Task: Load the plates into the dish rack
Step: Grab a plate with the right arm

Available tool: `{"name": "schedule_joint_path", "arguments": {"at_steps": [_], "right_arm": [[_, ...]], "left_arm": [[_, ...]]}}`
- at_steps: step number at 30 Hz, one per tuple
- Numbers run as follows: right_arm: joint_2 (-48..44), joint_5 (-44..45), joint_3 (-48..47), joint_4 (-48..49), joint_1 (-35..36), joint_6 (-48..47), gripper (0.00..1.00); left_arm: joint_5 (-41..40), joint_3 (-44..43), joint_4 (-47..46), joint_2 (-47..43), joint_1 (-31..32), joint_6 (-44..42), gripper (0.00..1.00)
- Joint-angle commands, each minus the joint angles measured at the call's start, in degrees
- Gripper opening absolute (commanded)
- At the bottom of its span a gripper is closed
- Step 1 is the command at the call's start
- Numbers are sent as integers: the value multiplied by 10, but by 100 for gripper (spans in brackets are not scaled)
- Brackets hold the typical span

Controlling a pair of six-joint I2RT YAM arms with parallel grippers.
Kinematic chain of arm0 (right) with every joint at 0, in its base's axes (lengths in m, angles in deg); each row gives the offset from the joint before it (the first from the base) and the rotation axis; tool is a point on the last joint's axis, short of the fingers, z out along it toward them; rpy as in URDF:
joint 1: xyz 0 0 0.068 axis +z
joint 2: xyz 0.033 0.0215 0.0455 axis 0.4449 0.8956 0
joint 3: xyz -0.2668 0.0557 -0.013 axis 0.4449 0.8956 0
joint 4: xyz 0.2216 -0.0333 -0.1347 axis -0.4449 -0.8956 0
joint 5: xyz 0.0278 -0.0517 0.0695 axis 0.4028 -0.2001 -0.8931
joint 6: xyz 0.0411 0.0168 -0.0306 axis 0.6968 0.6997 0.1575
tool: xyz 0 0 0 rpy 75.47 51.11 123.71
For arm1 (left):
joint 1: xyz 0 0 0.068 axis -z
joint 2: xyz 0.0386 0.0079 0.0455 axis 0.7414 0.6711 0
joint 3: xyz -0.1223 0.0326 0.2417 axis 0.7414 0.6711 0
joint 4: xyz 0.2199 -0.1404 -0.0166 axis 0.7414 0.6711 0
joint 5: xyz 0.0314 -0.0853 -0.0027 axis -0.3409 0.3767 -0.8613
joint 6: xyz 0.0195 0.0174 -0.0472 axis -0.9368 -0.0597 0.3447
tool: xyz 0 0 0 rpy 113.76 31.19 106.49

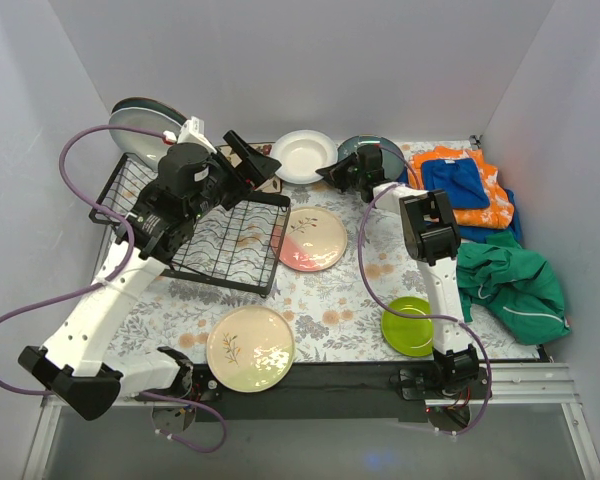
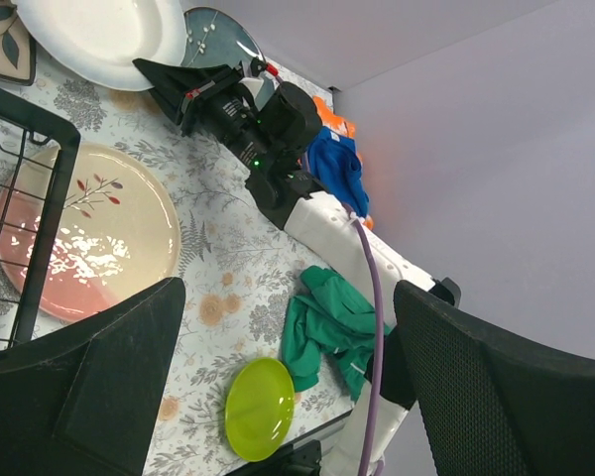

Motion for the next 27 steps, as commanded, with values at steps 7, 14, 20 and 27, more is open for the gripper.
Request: {"name": "schedule_joint_path", "arguments": {"at_steps": [7, 14, 20, 27], "right_arm": [[-128, -63, 37, 97, -8, -9, 1], [-160, -66, 80, 104, -18, -21, 1], [-201, -98, 133, 122, -28, -33, 1], [-275, -149, 209, 154, -47, -71, 1]], "left_arm": [[14, -3, -5, -6, -1, -2, 84], [24, -2, -14, -7, -1, -10, 85], [29, -1, -17, -6, -2, -18, 85], [43, -5, -12, 18, -2, -23, 86]]}}
